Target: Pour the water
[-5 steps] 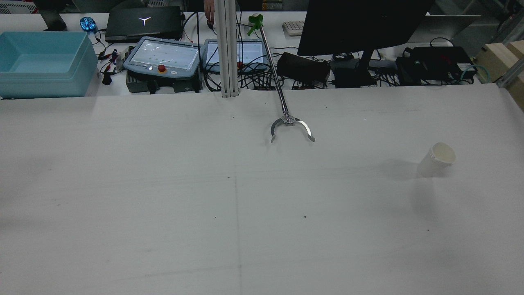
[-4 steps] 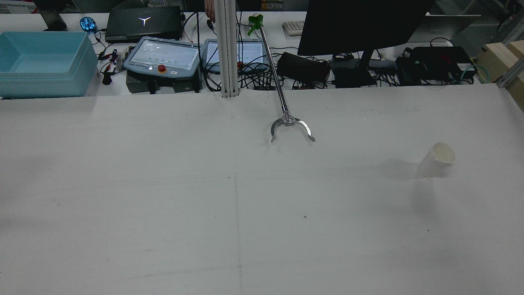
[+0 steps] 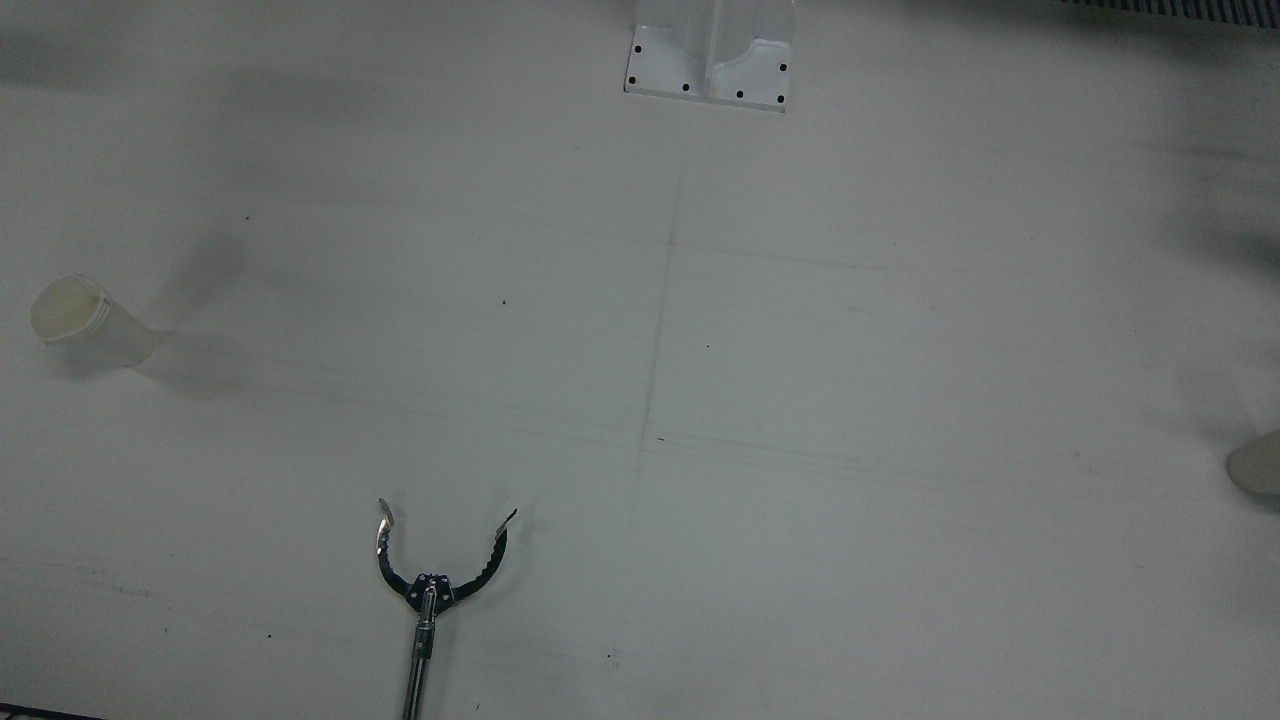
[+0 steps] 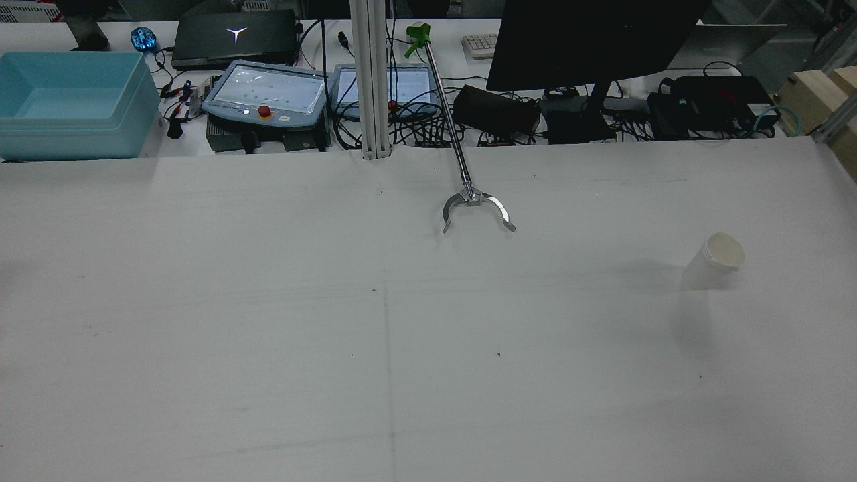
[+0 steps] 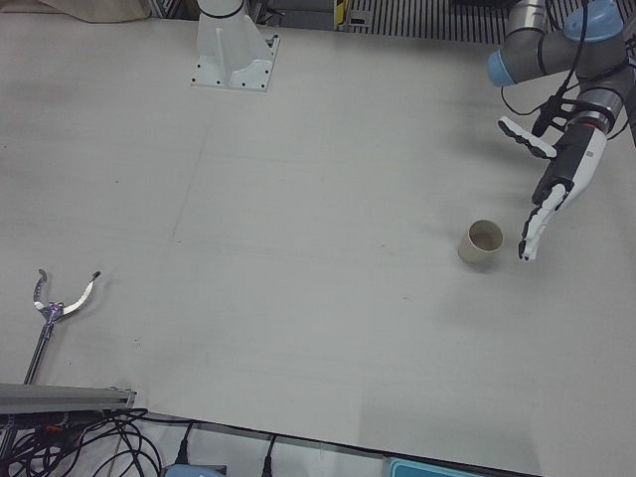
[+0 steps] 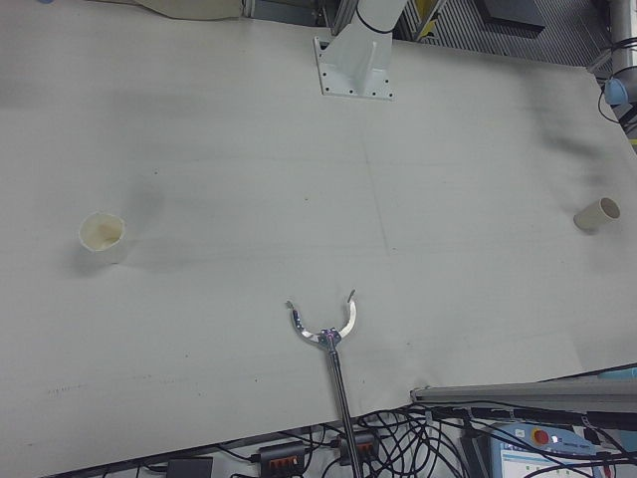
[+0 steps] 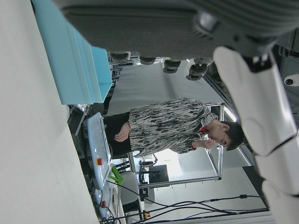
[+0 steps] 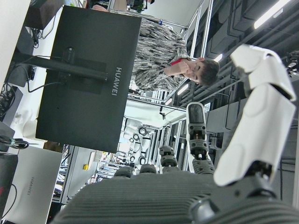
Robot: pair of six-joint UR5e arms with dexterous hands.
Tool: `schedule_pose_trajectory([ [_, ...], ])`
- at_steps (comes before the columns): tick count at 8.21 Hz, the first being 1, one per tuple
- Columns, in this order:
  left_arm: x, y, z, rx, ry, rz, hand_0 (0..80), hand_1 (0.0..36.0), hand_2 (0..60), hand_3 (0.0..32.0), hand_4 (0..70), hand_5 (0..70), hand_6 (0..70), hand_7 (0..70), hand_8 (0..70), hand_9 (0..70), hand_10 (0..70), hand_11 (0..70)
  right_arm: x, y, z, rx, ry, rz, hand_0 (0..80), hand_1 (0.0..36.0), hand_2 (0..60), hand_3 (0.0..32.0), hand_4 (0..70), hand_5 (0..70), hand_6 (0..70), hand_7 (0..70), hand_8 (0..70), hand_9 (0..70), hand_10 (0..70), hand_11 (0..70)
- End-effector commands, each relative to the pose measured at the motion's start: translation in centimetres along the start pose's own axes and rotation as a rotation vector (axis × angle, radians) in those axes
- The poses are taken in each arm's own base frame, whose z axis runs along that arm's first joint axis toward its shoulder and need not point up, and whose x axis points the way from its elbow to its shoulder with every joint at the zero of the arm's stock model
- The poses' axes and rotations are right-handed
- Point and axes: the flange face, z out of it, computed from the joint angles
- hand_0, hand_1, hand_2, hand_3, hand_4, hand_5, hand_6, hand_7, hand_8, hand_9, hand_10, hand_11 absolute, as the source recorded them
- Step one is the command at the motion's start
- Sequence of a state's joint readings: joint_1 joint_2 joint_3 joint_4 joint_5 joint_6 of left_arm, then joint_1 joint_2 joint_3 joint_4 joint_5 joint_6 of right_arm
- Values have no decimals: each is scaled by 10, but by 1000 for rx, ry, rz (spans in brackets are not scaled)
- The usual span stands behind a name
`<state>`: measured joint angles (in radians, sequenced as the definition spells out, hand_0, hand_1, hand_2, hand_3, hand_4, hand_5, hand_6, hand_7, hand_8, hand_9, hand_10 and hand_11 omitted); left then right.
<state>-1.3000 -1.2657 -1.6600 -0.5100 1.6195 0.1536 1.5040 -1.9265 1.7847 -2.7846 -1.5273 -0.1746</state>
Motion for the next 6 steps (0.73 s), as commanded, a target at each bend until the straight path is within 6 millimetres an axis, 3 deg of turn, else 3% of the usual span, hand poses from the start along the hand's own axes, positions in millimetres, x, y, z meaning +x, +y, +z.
schedule_pose_trajectory([
  [1,-16,-107,-40,-2,5,151,505,170,107,42,109,0,19,27,0,0,6,27,17,15,18,-3,50,-41,482,190,298,0,194,314,78,78,5,1,0,0],
  [2,-18,-120,-55,9,4,152,483,145,119,20,134,0,19,18,0,0,5,23,19,27,21,12,65,-43,482,189,294,0,207,322,84,101,6,6,0,0],
  [3,-23,-131,-52,8,-5,185,449,104,133,12,134,0,17,12,0,0,3,15,26,45,33,-15,79,-44,484,188,295,0,230,330,92,116,8,9,0,0],
  [4,-23,-131,-36,-8,-7,224,420,86,136,8,133,0,18,16,0,0,4,15,34,61,59,-59,88,-37,481,187,281,0,174,311,78,99,5,5,0,0],
  [5,-24,-130,-28,-4,-11,230,444,97,126,0,149,0,22,25,0,0,11,27,35,72,69,-56,95,-36,478,181,288,0,212,310,86,103,7,6,0,0],
  [6,-25,-130,-18,-2,-27,249,460,108,118,4,150,0,18,19,0,0,9,26,51,90,74,-62,137,-32,481,180,301,0,282,332,105,130,11,12,0,0],
])
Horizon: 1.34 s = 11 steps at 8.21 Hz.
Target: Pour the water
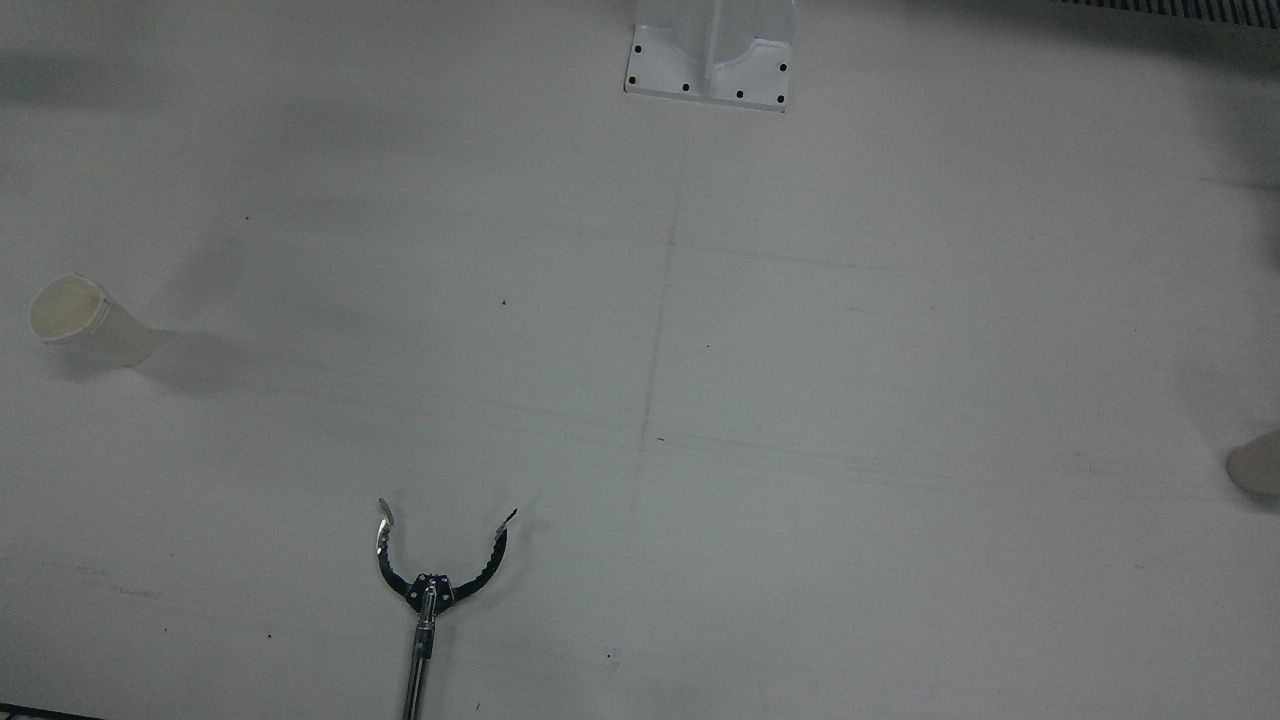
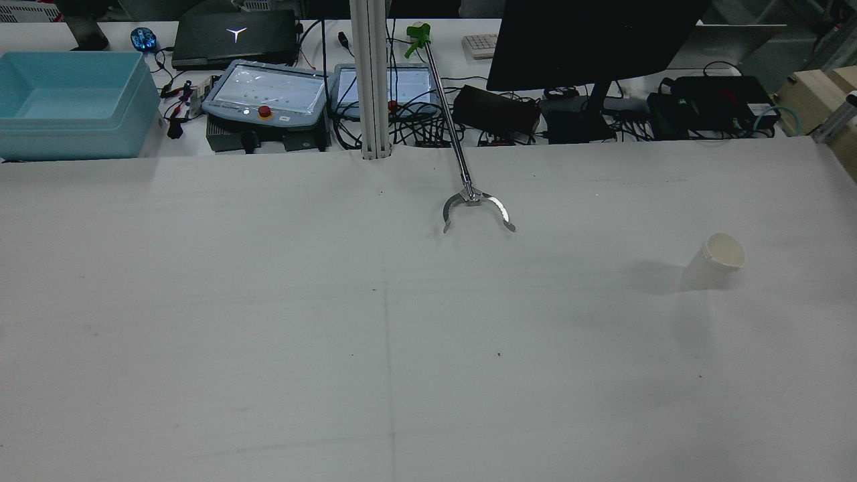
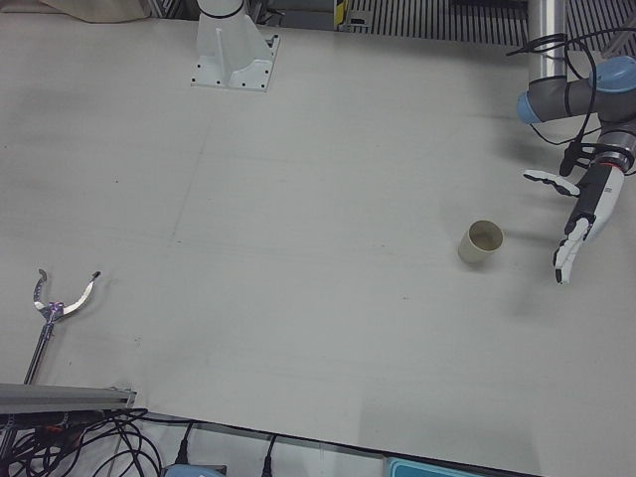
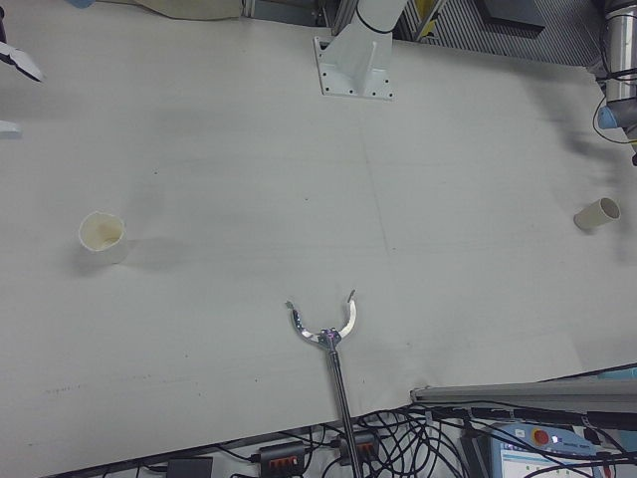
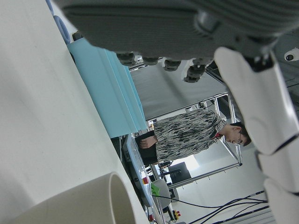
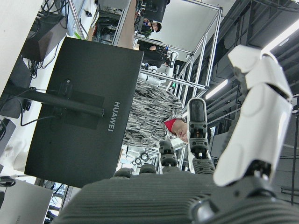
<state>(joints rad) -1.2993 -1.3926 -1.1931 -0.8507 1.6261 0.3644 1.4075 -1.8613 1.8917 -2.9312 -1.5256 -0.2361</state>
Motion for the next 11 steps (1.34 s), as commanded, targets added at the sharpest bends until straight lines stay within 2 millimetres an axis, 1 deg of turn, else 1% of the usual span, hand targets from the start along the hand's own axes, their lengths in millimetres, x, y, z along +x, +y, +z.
schedule_pose_trajectory([
  [1,-4,2,28,-16,-48,105,462,118,121,32,109,0,9,12,0,0,0,10,23,43,25,-14,70,-12,480,178,302,0,294,333,109,133,11,12,0,0],
  [2,-3,5,33,-20,-55,148,485,159,130,54,70,0,0,9,0,0,0,3,25,46,33,-26,70,-13,479,177,305,0,320,330,110,133,12,12,0,0],
  [3,-4,4,32,-18,-63,175,521,201,132,52,62,0,0,13,0,0,0,10,27,49,36,-29,74,-11,478,175,294,0,291,323,101,120,10,10,0,0],
  [4,-6,4,31,-21,-77,188,505,187,140,50,71,0,1,12,0,0,0,7,29,48,37,-28,77,-10,477,173,298,0,303,323,104,121,10,10,0,0],
  [5,-9,4,30,-33,-102,214,483,158,149,46,77,0,0,11,0,0,0,2,33,48,36,-27,85,-9,477,172,299,0,318,328,105,124,11,10,0,0],
  [7,-12,2,19,-48,-122,227,469,134,138,50,77,0,0,8,0,0,0,0,35,49,38,-31,90,-7,477,169,293,0,314,328,101,115,10,9,0,0],
  [8,-12,2,20,-49,-120,232,361,73,148,52,74,0,0,0,0,0,0,0,39,50,38,-34,98,-6,477,170,292,0,302,329,99,115,9,9,0,0],
  [9,-12,2,23,-51,-119,245,0,0,144,64,83,0,0,0,0,0,0,0,42,50,38,-34,106,-9,477,172,288,0,274,326,96,113,9,8,0,0],
  [10,-15,-2,19,-45,-124,262,35,1,134,60,87,0,0,0,0,0,0,0,45,51,39,-36,113,-9,476,173,286,0,268,326,92,112,8,8,0,0],
  [11,-19,-13,10,-36,-129,266,181,24,143,58,83,0,0,0,0,0,0,0,46,52,39,-37,113,-7,475,174,278,0,234,326,84,103,6,6,0,0],
])
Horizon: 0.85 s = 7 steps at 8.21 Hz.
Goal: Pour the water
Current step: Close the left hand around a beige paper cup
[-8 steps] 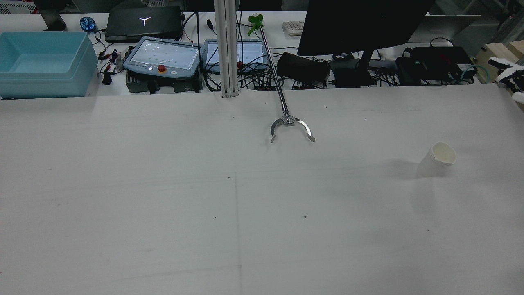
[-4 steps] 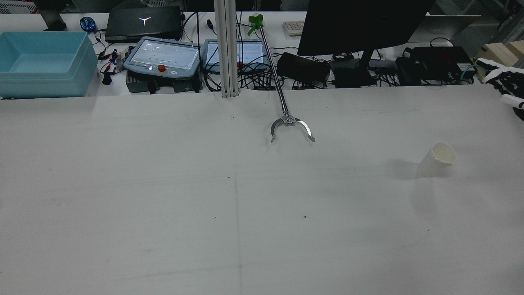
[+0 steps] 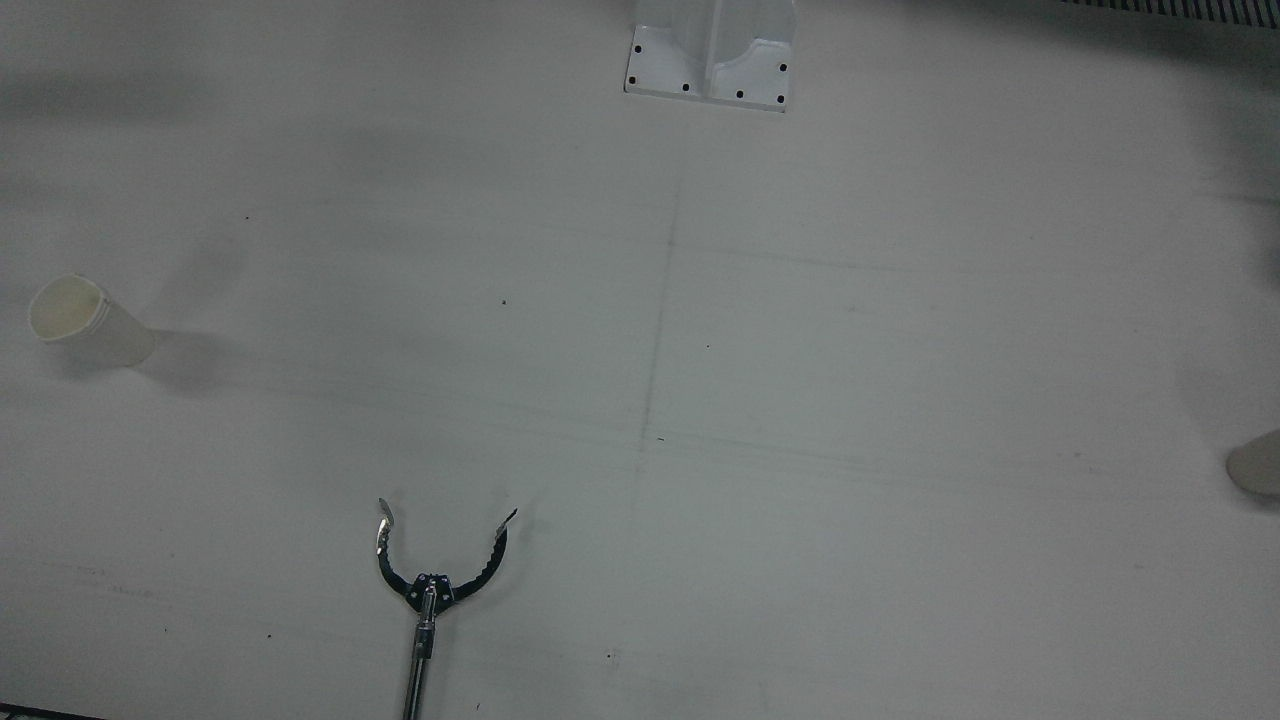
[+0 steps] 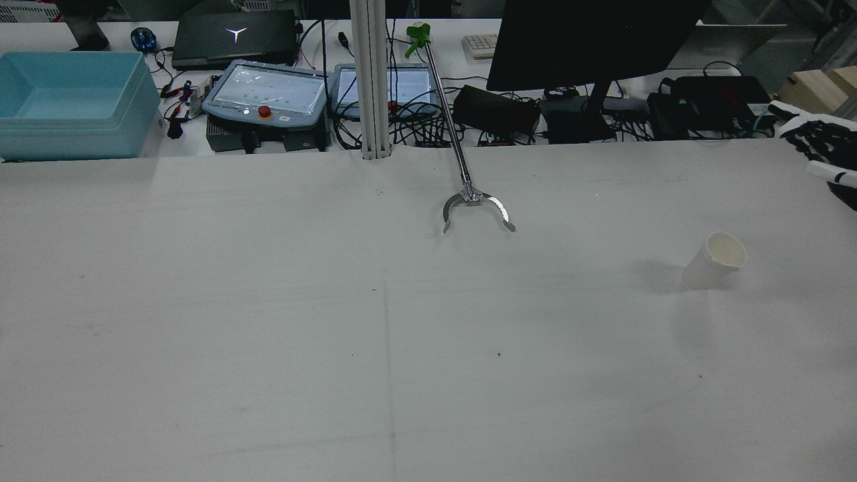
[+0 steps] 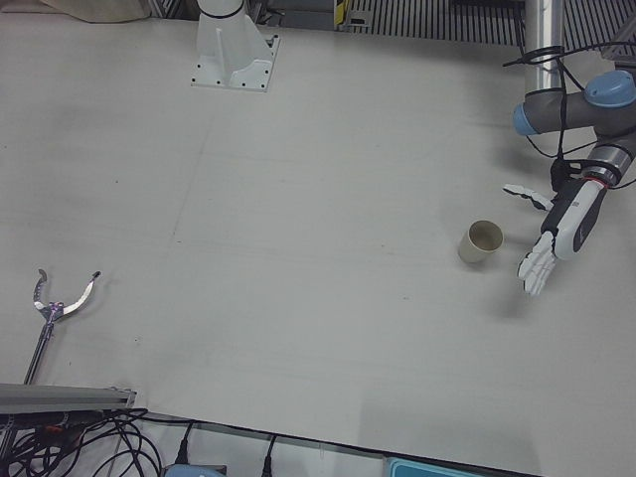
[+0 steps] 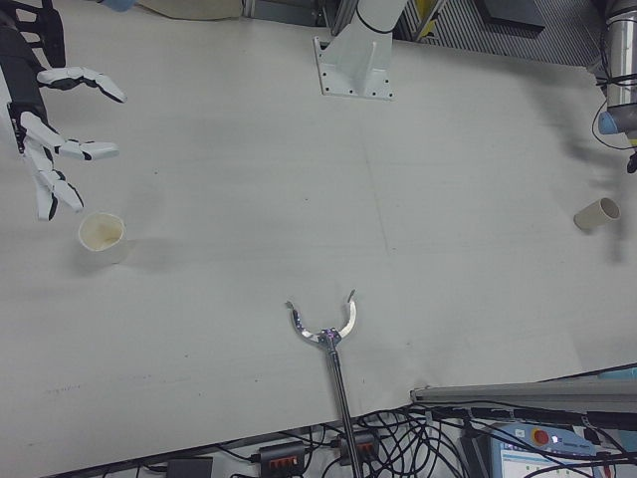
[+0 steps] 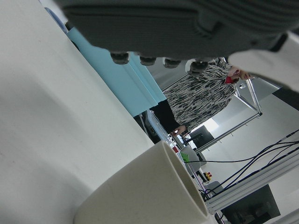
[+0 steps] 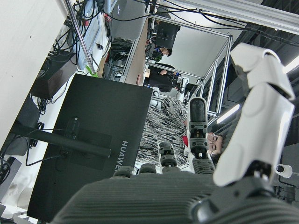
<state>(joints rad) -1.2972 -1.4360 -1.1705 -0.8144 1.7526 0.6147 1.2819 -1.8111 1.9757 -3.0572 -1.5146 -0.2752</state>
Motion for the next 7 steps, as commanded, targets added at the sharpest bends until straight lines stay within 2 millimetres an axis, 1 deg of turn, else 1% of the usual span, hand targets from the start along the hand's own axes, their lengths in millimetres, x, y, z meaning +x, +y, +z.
schedule_pose_trajectory([
  [1,-11,-11,-12,10,-9,25,248,37,138,58,81,0,0,0,0,0,0,0,3,1,1,-3,9,1,475,176,274,0,206,326,80,101,6,6,0,0],
  [3,-13,-13,-14,15,-13,59,320,50,133,58,81,0,0,0,0,0,0,0,5,2,1,-5,13,2,476,177,274,0,198,323,79,103,5,6,0,0],
  [4,-15,-14,-15,16,-18,73,347,59,140,56,78,0,0,0,0,0,0,0,6,2,2,-5,15,3,476,177,271,0,197,324,77,101,5,6,0,0],
  [5,-16,-13,-15,15,-19,76,374,69,143,52,73,0,0,0,0,0,0,0,7,2,2,-6,17,2,476,178,269,0,179,322,74,99,4,5,0,0],
  [6,-16,-14,-16,17,-20,76,434,109,145,44,68,0,0,5,0,0,0,0,8,2,2,-6,19,3,476,178,268,0,175,323,73,97,4,5,0,0],
  [7,-16,-14,-16,17,-19,76,529,217,148,28,55,0,0,15,0,0,0,13,9,2,2,-5,21,3,476,176,268,0,177,328,73,99,4,5,0,0],
])
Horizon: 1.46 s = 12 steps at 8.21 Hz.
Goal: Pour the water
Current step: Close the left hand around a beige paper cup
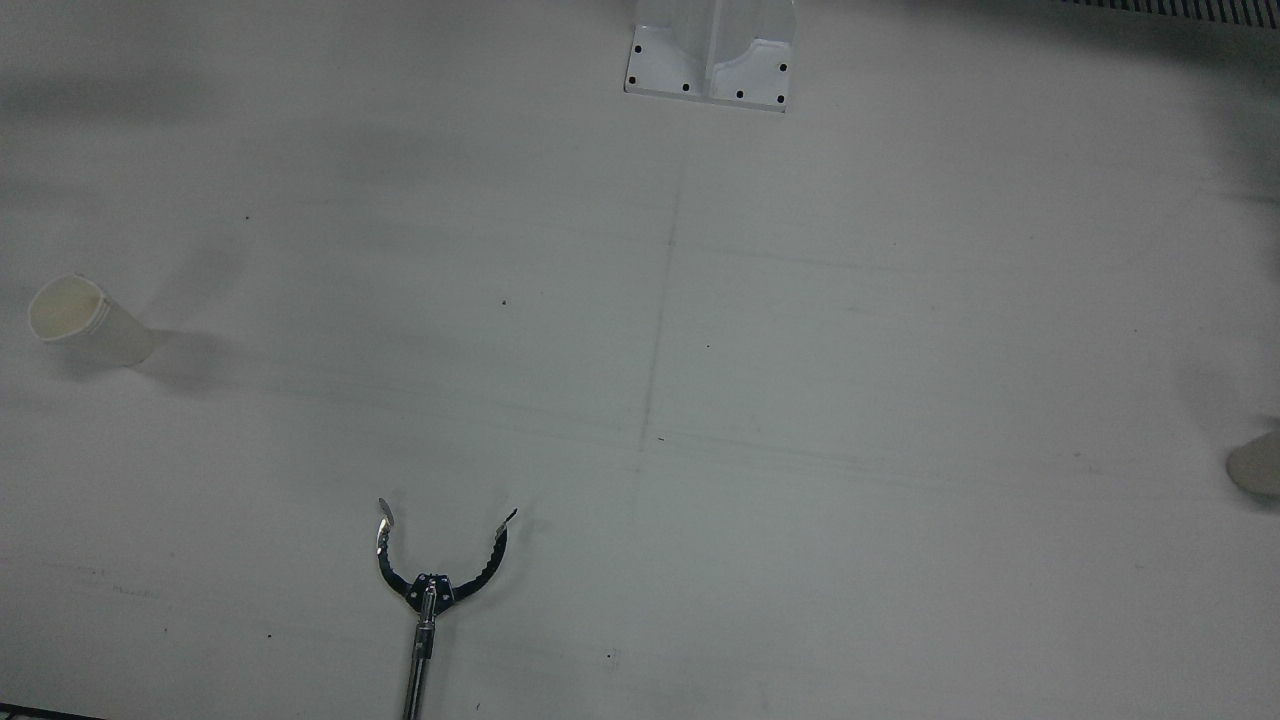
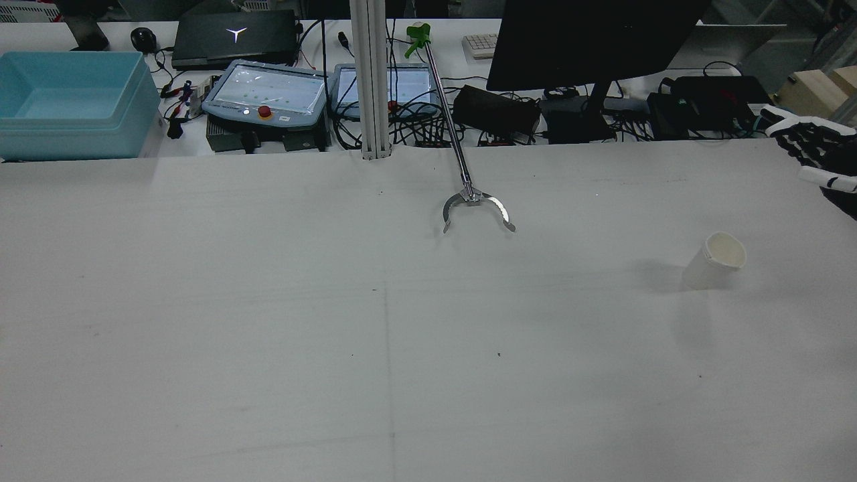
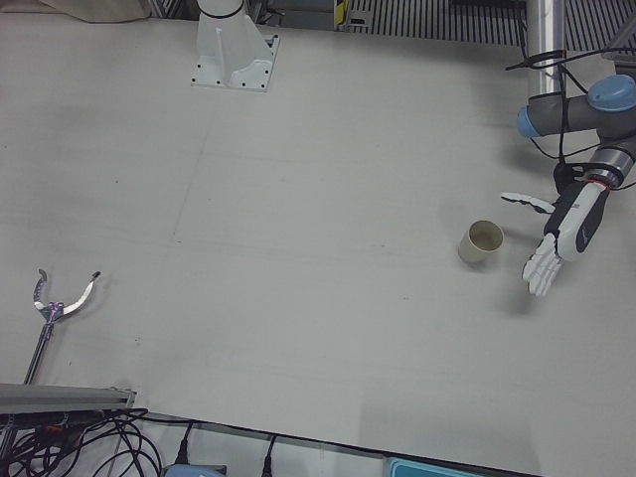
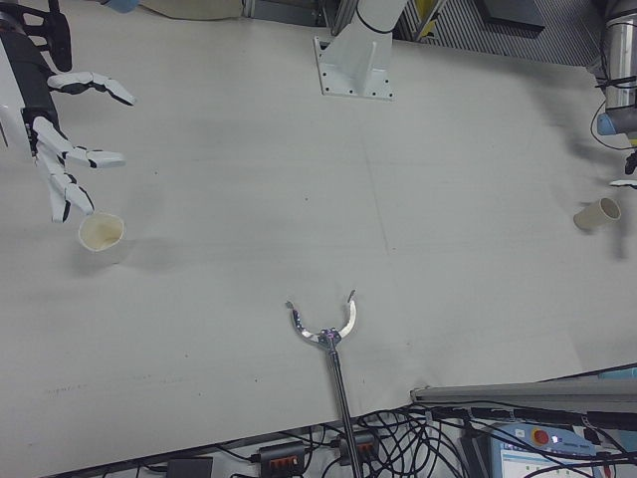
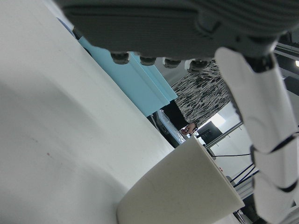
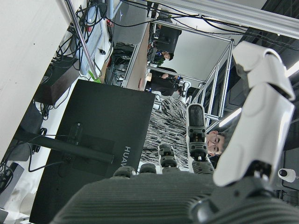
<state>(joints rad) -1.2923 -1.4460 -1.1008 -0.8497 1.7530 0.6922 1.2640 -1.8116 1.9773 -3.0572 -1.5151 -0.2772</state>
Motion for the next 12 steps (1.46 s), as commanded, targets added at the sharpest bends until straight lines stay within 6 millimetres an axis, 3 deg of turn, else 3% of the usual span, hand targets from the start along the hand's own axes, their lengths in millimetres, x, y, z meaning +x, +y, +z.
schedule_pose_trajectory([
  [1,-1,-1,-2,5,-1,-1,648,301,128,16,46,0,3,20,0,0,0,31,3,0,1,0,7,1,476,177,266,0,172,321,73,99,4,5,0,0],
  [2,-1,-1,-1,5,3,-13,800,358,104,10,39,0,6,26,0,0,1,41,5,0,1,-2,9,-4,476,176,266,0,174,323,72,96,4,5,0,0],
  [4,0,-1,-2,8,8,-83,800,360,88,4,40,0,5,28,0,0,3,47,6,-3,0,3,11,-5,474,175,266,0,154,321,67,90,3,4,0,0],
  [7,-2,0,-3,2,-3,-120,800,356,125,8,44,0,8,32,0,0,0,38,6,-4,0,6,12,-7,470,172,251,0,108,307,56,71,1,0,0,0],
  [8,-3,0,-3,2,-5,-126,641,307,143,14,43,0,4,27,0,0,0,25,6,-4,0,6,12,-7,469,172,251,0,105,302,54,71,0,0,0,0],
  [10,-11,6,2,-13,-26,-123,509,204,158,30,43,0,0,15,0,0,0,0,6,-3,0,4,13,-7,470,172,253,0,119,304,54,70,0,0,0,0],
  [11,-15,9,6,-24,-35,-108,494,188,163,30,45,0,0,12,0,0,0,0,6,-3,0,4,13,-7,469,172,253,0,110,306,54,69,0,0,0,0],
  [12,-16,11,7,-30,-38,-104,532,224,150,22,47,0,0,18,0,0,0,0,6,-3,0,4,13,-6,470,173,254,0,106,307,54,70,0,0,0,0],
])
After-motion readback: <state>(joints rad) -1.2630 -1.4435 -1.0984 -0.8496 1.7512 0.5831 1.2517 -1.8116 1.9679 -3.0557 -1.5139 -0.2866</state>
